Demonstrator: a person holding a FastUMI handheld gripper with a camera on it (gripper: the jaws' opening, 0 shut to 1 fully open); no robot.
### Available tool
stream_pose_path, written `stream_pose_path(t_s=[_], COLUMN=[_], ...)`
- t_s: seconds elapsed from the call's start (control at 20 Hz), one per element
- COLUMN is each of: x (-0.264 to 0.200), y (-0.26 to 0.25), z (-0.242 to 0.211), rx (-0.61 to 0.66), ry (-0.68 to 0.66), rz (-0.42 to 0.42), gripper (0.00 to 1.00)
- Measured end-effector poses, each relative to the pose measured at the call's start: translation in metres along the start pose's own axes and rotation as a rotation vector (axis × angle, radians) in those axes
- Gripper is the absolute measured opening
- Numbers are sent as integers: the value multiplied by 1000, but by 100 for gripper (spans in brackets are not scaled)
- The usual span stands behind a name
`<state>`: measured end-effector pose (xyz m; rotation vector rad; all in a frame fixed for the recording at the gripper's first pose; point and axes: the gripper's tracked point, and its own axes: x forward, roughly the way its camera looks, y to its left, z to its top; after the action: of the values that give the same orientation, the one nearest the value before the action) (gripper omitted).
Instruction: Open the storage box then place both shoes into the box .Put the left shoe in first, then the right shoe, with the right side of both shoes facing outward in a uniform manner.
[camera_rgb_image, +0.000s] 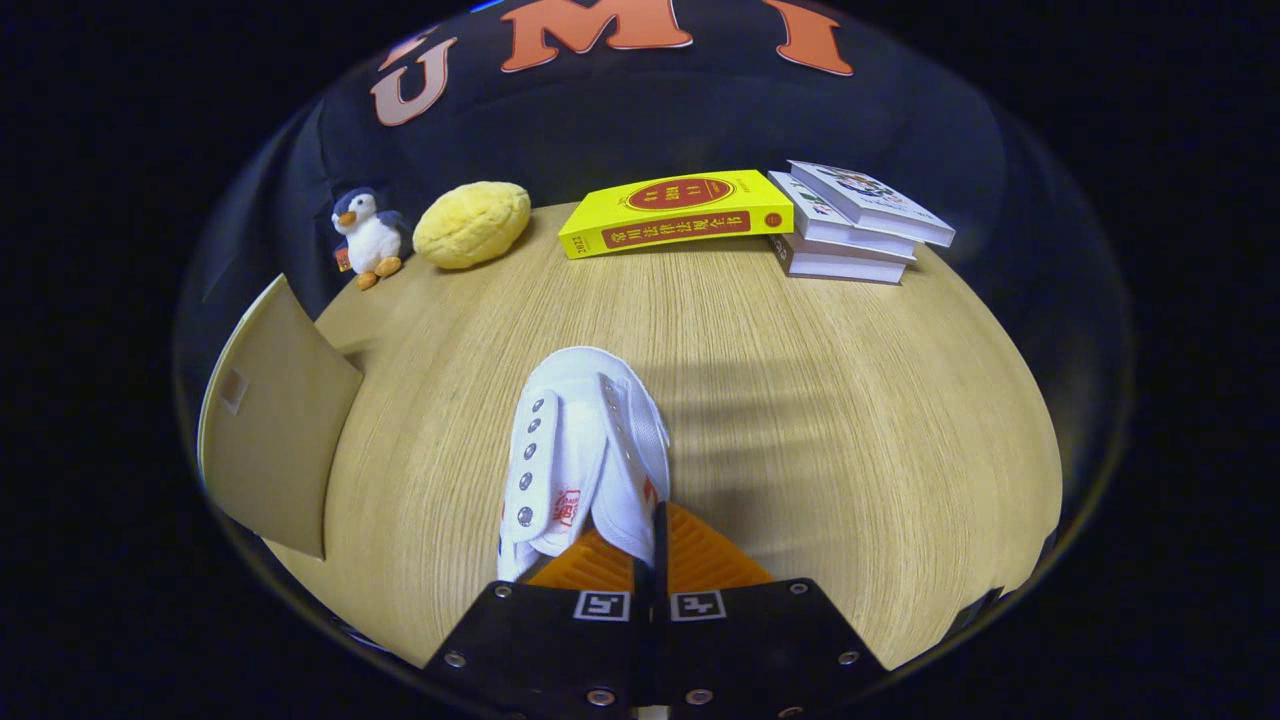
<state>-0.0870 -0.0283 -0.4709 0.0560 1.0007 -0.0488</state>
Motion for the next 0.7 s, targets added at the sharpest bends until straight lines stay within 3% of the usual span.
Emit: stream_pose_path(t_s=[0.2,0.7], x=[-16,-88], y=[27,96], z=[20,89], rx=[45,24], ry=[-59,-208], rz=[48,144], gripper=[0,0])
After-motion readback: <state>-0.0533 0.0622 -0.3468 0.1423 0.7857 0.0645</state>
